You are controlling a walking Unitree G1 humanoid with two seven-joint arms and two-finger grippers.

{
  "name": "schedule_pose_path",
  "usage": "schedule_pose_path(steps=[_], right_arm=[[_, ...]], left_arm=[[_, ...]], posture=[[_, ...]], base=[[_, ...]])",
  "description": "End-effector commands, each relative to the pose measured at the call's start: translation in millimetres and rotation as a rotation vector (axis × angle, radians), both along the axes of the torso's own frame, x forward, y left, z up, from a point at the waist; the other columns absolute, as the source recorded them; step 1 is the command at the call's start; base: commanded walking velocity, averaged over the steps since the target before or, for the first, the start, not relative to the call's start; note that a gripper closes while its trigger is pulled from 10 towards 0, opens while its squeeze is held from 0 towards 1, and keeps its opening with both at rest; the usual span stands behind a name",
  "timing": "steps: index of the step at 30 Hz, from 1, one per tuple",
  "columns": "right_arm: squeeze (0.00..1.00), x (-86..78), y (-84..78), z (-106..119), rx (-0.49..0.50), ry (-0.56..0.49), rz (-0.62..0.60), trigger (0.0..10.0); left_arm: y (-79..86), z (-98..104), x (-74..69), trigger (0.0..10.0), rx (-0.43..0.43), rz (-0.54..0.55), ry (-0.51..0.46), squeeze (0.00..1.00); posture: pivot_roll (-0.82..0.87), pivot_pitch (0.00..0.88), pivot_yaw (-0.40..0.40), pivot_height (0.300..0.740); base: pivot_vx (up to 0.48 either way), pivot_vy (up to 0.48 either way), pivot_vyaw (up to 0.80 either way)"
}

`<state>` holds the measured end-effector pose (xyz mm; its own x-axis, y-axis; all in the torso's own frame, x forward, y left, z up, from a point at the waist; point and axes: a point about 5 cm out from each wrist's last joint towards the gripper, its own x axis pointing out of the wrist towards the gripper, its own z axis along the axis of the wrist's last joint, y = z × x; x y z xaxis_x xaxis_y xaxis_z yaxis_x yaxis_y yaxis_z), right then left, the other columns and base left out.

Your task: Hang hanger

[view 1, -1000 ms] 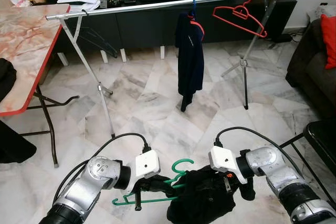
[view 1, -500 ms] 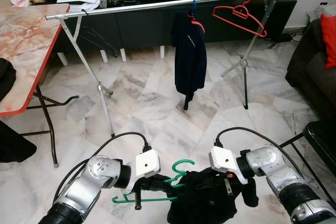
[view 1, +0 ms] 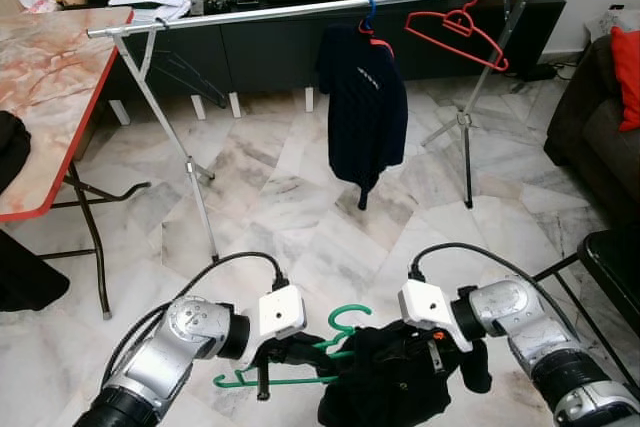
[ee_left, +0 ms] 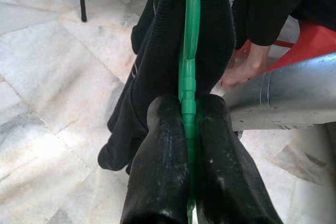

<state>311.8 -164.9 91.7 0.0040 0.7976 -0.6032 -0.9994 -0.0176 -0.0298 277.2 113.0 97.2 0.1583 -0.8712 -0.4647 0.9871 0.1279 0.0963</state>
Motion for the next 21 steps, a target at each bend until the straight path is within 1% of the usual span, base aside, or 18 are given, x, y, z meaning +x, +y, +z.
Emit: schedule_pose_path(steps=[1, 7, 8, 9, 11, 15, 17, 20, 21], right_arm=[[0.0, -4.1, 3.6, -5, -0.005, 0.02, 0.026, 0.0], [0.0, -4.1, 4.3, -6, -0.011, 0.017, 0.026, 0.0], [0.0, -4.1, 4.1, -7, -0.015, 0.016, 0.025, 0.0], [0.0, -4.2, 4.0, -7, -0.018, 0.015, 0.025, 0.0], [0.0, -4.7, 3.5, -8, -0.023, 0.015, 0.023, 0.0], [0.0, -5.9, 2.3, -11, -0.04, 0.016, 0.023, 0.0], [0.0, -7.8, -0.8, -16, -0.083, 0.012, 0.02, 0.0], [0.0, -8.1, -2.9, -18, -0.11, 0.007, 0.017, 0.0], [0.0, -7.5, -6.4, -20, -0.146, -0.008, -0.001, 0.0]], left_arm=[[-3.6, 10, 3.9, 10.0, -0.013, -0.019, -0.041, 0.0], [-2.2, 8, 4.0, 10.0, 0.002, -0.022, -0.038, 0.0], [-2.1, 8, 3.6, 10.0, -0.001, -0.025, -0.03, 0.22], [-1.8, 8, 3.1, 10.0, -0.002, -0.027, -0.022, 0.62], [-1.2, 8, 2.4, 10.0, -0.004, -0.028, -0.009, 1.0], [-0.5, 7, 1.6, 10.0, -0.002, -0.03, -0.007, 1.0], [1.1, 8, 1.8, 10.0, 0.0, -0.028, -0.003, 1.0], [3.3, 9, 2.0, 10.0, 0.0, -0.026, 0.003, 1.0], [6.8, 10, 3.1, 10.0, 0.004, -0.011, 0.003, 1.0]], posture=[[0.01, 0.134, 0.018, 0.74], [0.01, 0.13, 0.018, 0.74], [0.01, 0.131, 0.018, 0.74], [0.01, 0.132, 0.018, 0.74], [0.01, 0.134, 0.018, 0.74], [0.01, 0.137, 0.017, 0.74], [0.01, 0.141, 0.016, 0.74], [0.01, 0.145, 0.015, 0.74], [0.01, 0.147, 0.015, 0.74]], base=[[0.0, 0.0, 0.0], [0.0, 0.0, 0.0], [0.0, 0.0, 0.0], [0.0, 0.0, 0.0], [0.0, 0.0, 0.0], [0.0, 0.0, 0.0], [0.0, 0.0, 0.0], [0.0, 0.0, 0.0], [0.0, 0.0, 0.0]])
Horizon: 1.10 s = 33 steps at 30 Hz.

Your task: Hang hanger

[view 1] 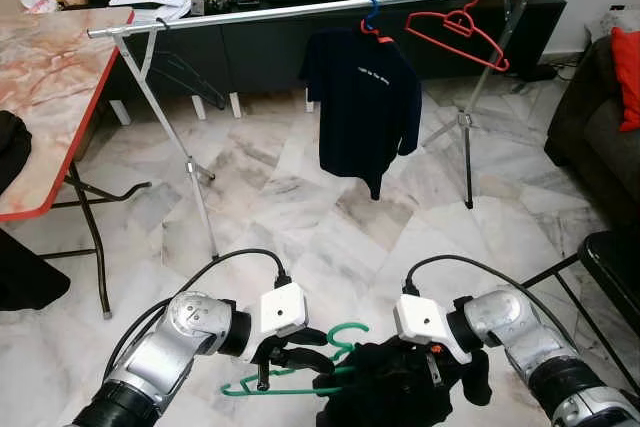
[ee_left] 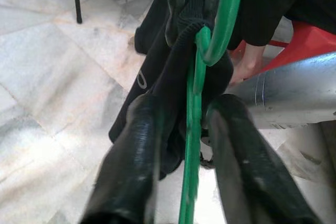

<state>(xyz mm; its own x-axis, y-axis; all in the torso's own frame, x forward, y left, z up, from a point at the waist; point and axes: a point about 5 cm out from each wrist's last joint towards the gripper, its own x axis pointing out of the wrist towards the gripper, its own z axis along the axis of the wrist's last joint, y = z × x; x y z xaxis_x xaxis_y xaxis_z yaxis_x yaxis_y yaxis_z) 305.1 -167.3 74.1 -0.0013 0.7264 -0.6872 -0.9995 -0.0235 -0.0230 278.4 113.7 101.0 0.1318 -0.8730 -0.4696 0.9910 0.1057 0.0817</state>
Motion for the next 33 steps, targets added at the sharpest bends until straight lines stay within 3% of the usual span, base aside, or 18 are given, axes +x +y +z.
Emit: schedule_pose_path(steps=[1, 4, 5, 6, 7, 8, 10, 11, 12, 15, 16, 18, 20, 21, 25, 26, 29, 33], right_arm=[[0.0, -0.4, -6.8, -4, -0.061, -0.023, -0.014, 0.0], [0.0, 3.6, -16.8, -9, -0.148, -0.094, -0.082, 0.0], [0.0, 8.7, -21.3, -10, -0.15, -0.149, -0.182, 0.0], [0.0, 12.9, -22.4, -10, -0.123, -0.181, -0.276, 0.0], [0.0, 15.6, -23.5, -11, -0.107, -0.202, -0.341, 0.0], [0.0, 18.1, -24.6, -12, -0.087, -0.228, -0.421, 0.0], [0.0, 20.5, -27.8, -17, -0.058, -0.261, -0.585, 0.0], [0.0, 21.5, -32.6, -25, -0.038, -0.301, -0.781, 0.0], [0.0, 21.5, -32.6, -25, -0.038, -0.301, -0.781, 0.0], [0.0, 23.5, -37.6, -28, -0.004, -0.356, -0.98, 0.0], [0.0, 22.9, -54.3, -31, 0.058, -0.369, -1.311, 0.0], [0.0, 4.4, -69.0, -53, 0.039, -0.274, -1.585, 0.0], [0.0, -21.2, -69.8, -80, -0.006, -0.123, -1.719, 0.0], [0.0, -21.2, -69.8, -80, -0.006, -0.123, -1.719, 0.0], [0.0, -110.2, -43.5, -151, -0.152, 0.374, -1.936, 0.0], [0.0, -110.2, -43.5, -151, -0.152, 0.374, -1.936, 0.0], [0.0, -139.0, -30.8, -166, -0.209, 0.51, -1.99, 0.0], [0.0, -131.3, -34.7, -163, -0.232, 0.401, -1.956, 0.0]], left_arm=[[8.6, 6, 3.0, 10.0, 0.004, 0.024, -0.018, 1.0], [16.2, 8, 7.5, 10.0, 0.008, 0.076, -0.046, 1.0], [21.3, 8, 10.3, 10.0, 0.008, 0.118, -0.077, 1.0], [24.2, 8, 12.8, 10.0, 0.004, 0.16, -0.1, 0.83], [26.2, 8, 14.5, 10.0, 0.002, 0.189, -0.115, 0.83], [28.6, 8, 17.2, 10.0, -0.008, 0.238, -0.131, 0.0], [33.5, 7, 22.9, 10.0, -0.022, 0.342, -0.173, 0.0], [39.0, 4, 26.2, 10.0, -0.031, 0.442, -0.186, 0.0], [39.0, 4, 26.2, 10.0, -0.031, 0.442, -0.186, 0.0], [42.9, 1, 26.0, 10.0, -0.041, 0.519, -0.192, 0.0], [44.6, -3, 23.3, 10.0, -0.054, 0.565, -0.201, 0.0], [44.8, -7, 19.8, 10.0, -0.067, 0.597, -0.194, 0.0], [44.0, -12, 16.4, 10.0, -0.074, 0.622, -0.182, 0.0], [44.0, -12, 16.4, 10.0, -0.074, 0.622, -0.182, 0.0], [41.7, -25, -0.9, 10.0, -0.064, 0.622, -0.132, 0.0], [41.7, -25, -0.9, 10.0, -0.064, 0.622, -0.132, 0.0], [44.7, -30, -8.4, 10.0, -0.051, 0.622, -0.112, 0.0], [46.4, -30, -9.5, 10.0, -0.045, 0.62, -0.111, 0.0]], posture=[[0.01, 0.147, 0.015, 0.74], [0.01, 0.15, 0.01, 0.74], [0.01, 0.151, 0.007, 0.74], [0.01, 0.152, 0.003, 0.74], [0.01, 0.153, 0.003, 0.74], [0.01, 0.155, 0.002, 0.74], [0.01, 0.161, 0.002, 0.74], [0.01, 0.166, 0.007, 0.74], [0.01, 0.166, 0.007, 0.74], [0.01, 0.171, 0.008, 0.74], [0.01, 0.178, 0.008, 0.74], [0.0, 0.181, 0.008, 0.74], [0.01, 0.185, 0.011, 0.74], [0.01, 0.185, 0.011, 0.74], [0.02, 0.193, 0.02, 0.74], [0.02, 0.193, 0.02, 0.74], [0.03, 0.194, 0.041, 0.74], [0.03, 0.191, 0.046, 0.74]], base=[[0.0, 0.0, 0.0], [0.0, 0.0, 0.0], [0.0, 0.0, 0.0], [0.0, 0.0, 0.0], [0.0, 0.0, 0.0], [0.0, 0.0, 0.0], [0.0, 0.0, 0.0], [0.0, 0.0, 0.0], [0.0, 0.0, 0.0], [0.0, 0.0, 0.0], [0.0, 0.0, 0.0], [0.0, 0.0, 0.0], [0.0, 0.0, 0.0], [0.0, 0.0, 0.0], [0.0, 0.0, 0.0], [0.0, 0.0, 0.0], [0.0, 0.0, 0.0], [0.0, 0.0, 0.0]])
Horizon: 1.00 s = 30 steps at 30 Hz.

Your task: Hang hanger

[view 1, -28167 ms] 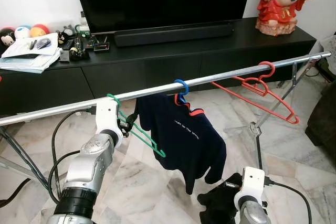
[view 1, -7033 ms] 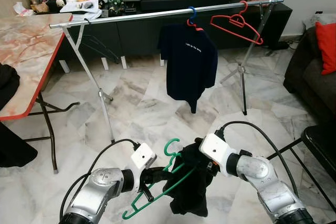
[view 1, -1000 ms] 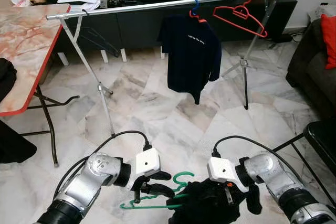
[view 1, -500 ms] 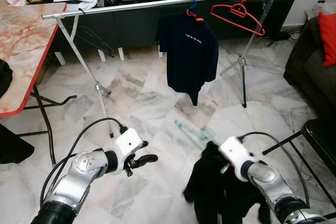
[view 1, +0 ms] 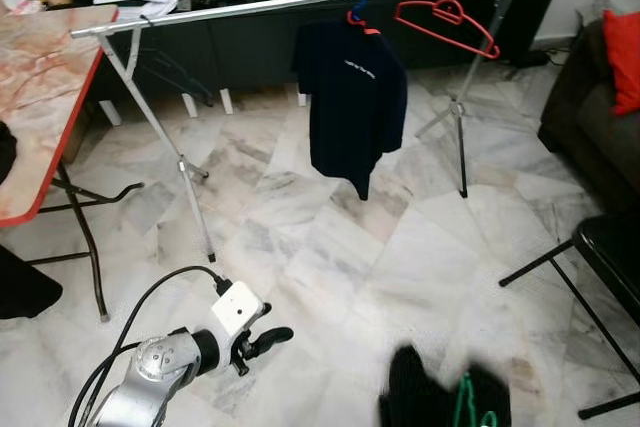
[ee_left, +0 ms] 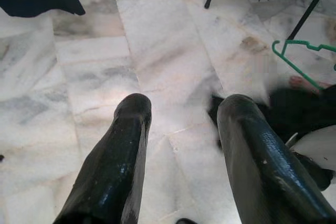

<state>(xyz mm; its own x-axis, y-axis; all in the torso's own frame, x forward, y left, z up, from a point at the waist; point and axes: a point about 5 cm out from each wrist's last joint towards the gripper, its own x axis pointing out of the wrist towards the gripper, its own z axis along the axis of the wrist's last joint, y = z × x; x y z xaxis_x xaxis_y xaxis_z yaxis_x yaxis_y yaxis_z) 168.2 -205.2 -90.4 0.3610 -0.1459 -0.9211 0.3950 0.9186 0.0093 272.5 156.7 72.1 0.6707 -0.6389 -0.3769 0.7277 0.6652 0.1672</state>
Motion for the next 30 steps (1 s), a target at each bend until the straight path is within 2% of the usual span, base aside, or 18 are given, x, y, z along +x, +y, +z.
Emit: schedule_pose_path(steps=[1, 3, 6, 7, 9, 11, 12, 13, 14, 16, 17, 18, 20, 23, 26, 28, 29, 30], right_arm=[[0.0, 43.9, -11.7, 25, -0.132, -0.199, 0.057, 0.0], [0.0, 76.5, -24.9, 50, -0.244, -0.343, 0.09, 0.0], [0.0, 109.9, -39.8, 85, -0.392, -0.509, 0.115, 0.0], [0.0, 109.9, -39.8, 85, -0.392, -0.509, 0.115, 0.0], [0.0, 119.2, -44.4, 98, -0.482, -0.571, 0.146, 0.0], [0.0, 114.6, -43.3, 93, -0.485, -0.543, 0.148, 0.0], [0.0, 105.4, -40.2, 82, -0.456, -0.478, 0.162, 0.0], [0.0, 82.1, -30.8, 57, -0.357, -0.324, 0.193, 0.0], [0.0, 82.1, -30.8, 57, -0.357, -0.324, 0.193, 0.0], [0.0, 34.9, -11.2, 19, -0.183, -0.079, 0.247, 0.0], [0.0, 16.2, -3.4, 8, -0.118, 0.002, 0.263, 0.0], [0.0, -8.9, 5.8, -4, -0.076, 0.093, 0.344, 0.0], [0.0, -22.4, 3.7, -9, -0.104, 0.125, 0.343, 0.0], [0.0, -31.7, 0.1, -12, -0.103, 0.138, 0.267, 0.0], [0.0, -31.7, -0.3, -12, -0.102, 0.134, 0.265, 0.0], [0.0, -15.3, -6.5, -5, -0.146, 0.092, 0.311, 0.0], [0.0, -15.3, -6.5, -5, -0.146, 0.092, 0.311, 0.0], [0.0, -3.6, -10.4, 1, -0.176, 0.06, 0.33, 0.0]], left_arm=[[5.9, 1, -1.2, 10.0, 0.013, 0.008, 0.005, 0.0], [7.1, 2, 0.6, 10.0, 0.016, 0.013, 0.001, 0.0], [5.2, 2, 0.8, 10.0, 0.02, 0.009, -0.002, 0.0], [5.2, 2, 0.8, 10.0, 0.02, 0.009, -0.002, 0.0], [4.2, 3, 0.7, 10.0, 0.019, 0.009, -0.004, 0.0], [3.9, 3, -0.3, 10.0, 0.019, 0.01, -0.003, 0.0], [3.9, 3, -0.8, 10.0, 0.02, 0.01, -0.001, 0.0], [3.8, 2, -2.1, 10.0, 0.022, 0.007, 0.006, 0.0], [3.8, 2, -2.1, 10.0, 0.022, 0.007, 0.006, 0.0], [2.8, 1, -4.9, 10.0, 0.022, -0.005, 0.021, 0.0], [2.1, 0, -6.3, 10.0, 0.02, -0.011, 0.028, 0.0], [1.5, 0, -8.6, 10.0, 0.02, -0.02, 0.037, 0.0], [1.9, 0, -11.0, 10.0, 0.017, -0.029, 0.047, 0.0], [2.7, -1, -14.2, 10.0, 0.016, -0.041, 0.063, 0.0], [2.5, -1, -15.0, 10.0, 0.016, -0.045, 0.066, 0.0], [1.4, -1, -14.0, 10.0, 0.013, -0.046, 0.069, 0.0], [1.4, -1, -14.0, 10.0, 0.013, -0.046, 0.069, 0.0], [0.7, -1, -13.1, 10.0, 0.013, -0.043, 0.065, 0.0]], posture=[[0.02, 0.183, 0.052, 0.74], [0.02, 0.178, 0.052, 0.74], [0.03, 0.169, 0.054, 0.74], [0.03, 0.169, 0.054, 0.74], [0.03, 0.167, 0.054, 0.74], [0.03, 0.164, 0.055, 0.74], [0.03, 0.163, 0.054, 0.74], [0.03, 0.163, 0.056, 0.74], [0.03, 0.163, 0.056, 0.74], [0.03, 0.162, 0.054, 0.74], [0.04, 0.161, 0.054, 0.74], [0.05, 0.161, 0.054, 0.74], [0.05, 0.166, 0.058, 0.74], [0.04, 0.171, 0.062, 0.74], [0.04, 0.171, 0.062, 0.74], [0.03, 0.173, 0.066, 0.74], [0.03, 0.173, 0.066, 0.74], [0.03, 0.172, 0.065, 0.74]], base=[[0.0, 0.0, 0.0], [0.0, 0.0, 0.0], [0.0, 0.0, 0.0], [0.0, 0.0, 0.0], [0.0, 0.0, 0.0], [0.0, 0.0, 0.0], [0.0, 0.0, 0.0], [0.0, 0.0, 0.0], [0.0, 0.0, 0.0], [0.0, 0.0, 0.0], [0.0, 0.0, 0.0], [0.0, 0.0, 0.0], [0.0, 0.0, 0.0], [0.0, 0.0, 0.0], [0.0, 0.0, 0.0], [0.0, 0.0, 0.0], [0.0, 0.0, 0.0], [0.0, 0.0, 0.0]])
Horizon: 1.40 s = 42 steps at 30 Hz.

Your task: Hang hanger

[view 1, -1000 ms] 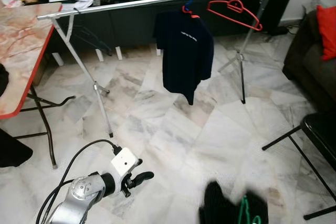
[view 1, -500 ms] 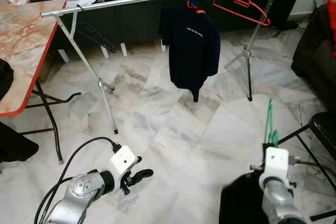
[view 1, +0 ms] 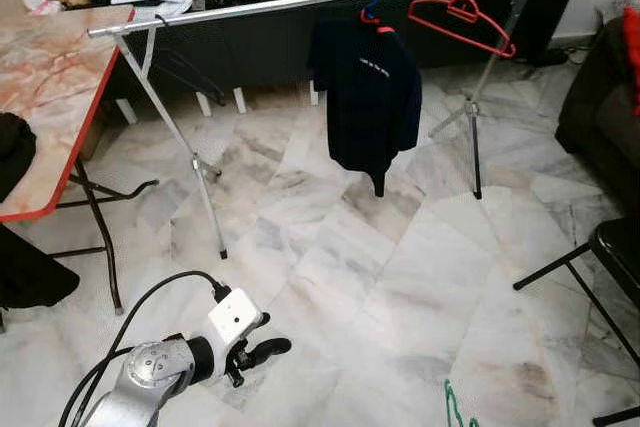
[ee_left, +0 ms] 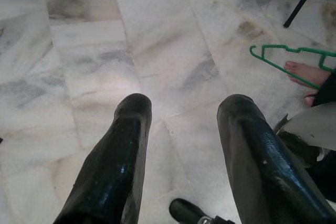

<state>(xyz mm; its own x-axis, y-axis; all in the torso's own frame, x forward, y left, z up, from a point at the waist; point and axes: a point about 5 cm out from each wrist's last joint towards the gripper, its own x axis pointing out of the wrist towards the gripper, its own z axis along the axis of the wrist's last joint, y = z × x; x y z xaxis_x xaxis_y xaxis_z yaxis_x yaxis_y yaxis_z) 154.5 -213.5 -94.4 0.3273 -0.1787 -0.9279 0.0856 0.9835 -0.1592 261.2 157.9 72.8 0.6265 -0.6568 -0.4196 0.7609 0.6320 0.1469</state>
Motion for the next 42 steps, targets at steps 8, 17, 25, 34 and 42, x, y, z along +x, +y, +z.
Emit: schedule_pose_path(steps=[8, 17, 25, 34, 42], right_arm=[[0.0, 107.8, -15.8, 66, -0.088, -0.405, 0.049, 0.0], [0.0, 136.1, -37.5, 100, -0.449, -0.439, 0.54, 0.0], [0.0, 39.7, -68.9, 40, -0.376, 0.219, 0.836, 0.0], [0.0, 50.5, -54.9, 41, -0.242, 0.118, 0.705, 0.0], [0.0, 126.8, -47.5, 96, -0.413, -0.044, 0.996, 0.0]], left_arm=[[-3.3, 0, 2.5, 10.0, -0.007, 0.018, 0.011, 0.0], [-1.7, -3, -0.5, 10.0, -0.006, 0.037, 0.022, 0.0], [-1.7, -6, -5.5, 10.0, -0.014, 0.037, 0.047, 0.0], [2.5, -6, -6.3, 10.0, -0.006, 0.038, 0.057, 0.0], [3.3, -4, -3.6, 10.0, -0.002, 0.049, 0.048, 0.0]], posture=[[0.03, 0.172, 0.055, 0.74], [0.01, 0.177, 0.042, 0.74], [0.0, 0.187, 0.036, 0.74], [0.0, 0.194, 0.056, 0.74], [0.0, 0.175, 0.042, 0.74]], base=[[0.0, 0.0, 0.0], [0.0, 0.0, 0.0], [0.0, 0.0, 0.0], [0.0, 0.0, 0.0], [0.0, 0.0, 0.0]])
